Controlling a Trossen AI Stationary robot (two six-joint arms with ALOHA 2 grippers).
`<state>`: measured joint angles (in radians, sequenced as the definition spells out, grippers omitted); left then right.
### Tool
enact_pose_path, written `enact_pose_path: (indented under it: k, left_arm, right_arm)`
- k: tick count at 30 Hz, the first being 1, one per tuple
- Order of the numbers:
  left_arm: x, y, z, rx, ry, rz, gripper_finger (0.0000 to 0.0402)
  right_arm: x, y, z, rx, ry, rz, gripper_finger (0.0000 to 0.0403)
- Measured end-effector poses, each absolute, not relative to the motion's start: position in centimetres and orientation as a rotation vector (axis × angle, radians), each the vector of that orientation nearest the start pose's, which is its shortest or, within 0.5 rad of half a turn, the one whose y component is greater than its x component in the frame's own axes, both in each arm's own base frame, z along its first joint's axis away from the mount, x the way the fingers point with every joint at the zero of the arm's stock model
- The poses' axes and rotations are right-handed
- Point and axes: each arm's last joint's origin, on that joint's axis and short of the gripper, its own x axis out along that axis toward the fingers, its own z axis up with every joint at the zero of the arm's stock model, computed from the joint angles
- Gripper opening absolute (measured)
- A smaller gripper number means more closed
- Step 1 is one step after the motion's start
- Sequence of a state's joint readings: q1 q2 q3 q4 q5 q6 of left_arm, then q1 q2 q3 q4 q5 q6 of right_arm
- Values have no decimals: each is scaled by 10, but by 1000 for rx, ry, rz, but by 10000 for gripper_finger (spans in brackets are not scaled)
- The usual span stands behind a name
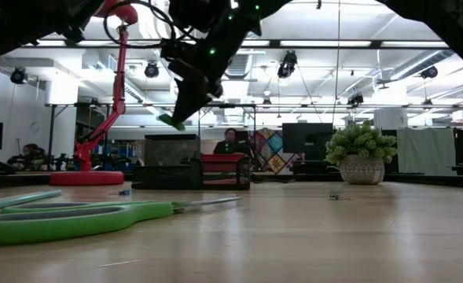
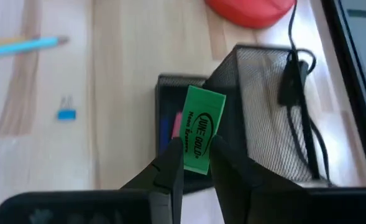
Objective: Pick and place office supplies into organizer
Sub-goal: Put the green eraser into the black mesh desk organizer
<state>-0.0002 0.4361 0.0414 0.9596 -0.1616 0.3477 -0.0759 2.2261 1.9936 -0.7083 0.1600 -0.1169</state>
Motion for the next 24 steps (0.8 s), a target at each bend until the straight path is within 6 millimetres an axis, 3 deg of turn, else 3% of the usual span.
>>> enact_pose_path:
  k: [5, 18, 24]
  left_arm:
    - [111, 5, 228, 292, -530, 253, 155]
    - [111, 5, 228, 292, -530, 253, 155]
    - [111, 5, 228, 292, -530, 253, 155]
  right_arm:
    - [492, -51, 233, -106, 885, -131, 65]
    - [488, -51, 201, -131, 914, -128, 65]
    - [490, -52, 196, -150, 876, -123, 65]
